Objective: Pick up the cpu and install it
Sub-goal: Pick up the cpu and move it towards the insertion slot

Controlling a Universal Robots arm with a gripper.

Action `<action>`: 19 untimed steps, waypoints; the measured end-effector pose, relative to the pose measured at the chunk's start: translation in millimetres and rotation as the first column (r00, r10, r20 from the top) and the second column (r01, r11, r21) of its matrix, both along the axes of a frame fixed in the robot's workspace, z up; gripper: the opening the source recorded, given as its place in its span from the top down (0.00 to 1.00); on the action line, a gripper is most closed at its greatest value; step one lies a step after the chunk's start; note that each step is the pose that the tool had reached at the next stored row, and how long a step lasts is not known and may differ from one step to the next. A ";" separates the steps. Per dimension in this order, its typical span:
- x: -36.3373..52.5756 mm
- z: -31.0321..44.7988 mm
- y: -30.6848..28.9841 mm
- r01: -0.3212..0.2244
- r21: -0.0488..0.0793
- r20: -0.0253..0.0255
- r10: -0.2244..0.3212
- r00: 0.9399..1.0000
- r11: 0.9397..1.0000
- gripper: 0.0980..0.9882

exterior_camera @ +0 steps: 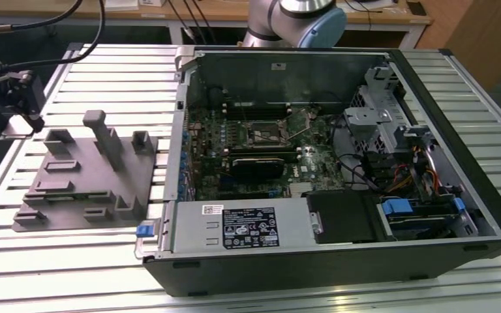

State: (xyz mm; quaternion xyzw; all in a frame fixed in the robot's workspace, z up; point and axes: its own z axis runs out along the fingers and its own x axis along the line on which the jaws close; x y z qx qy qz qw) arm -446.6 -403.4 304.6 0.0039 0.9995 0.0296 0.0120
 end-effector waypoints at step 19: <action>0.0 31.2 0.7 0.000 0.014 0.000 0.000 1.000 1.000 0.50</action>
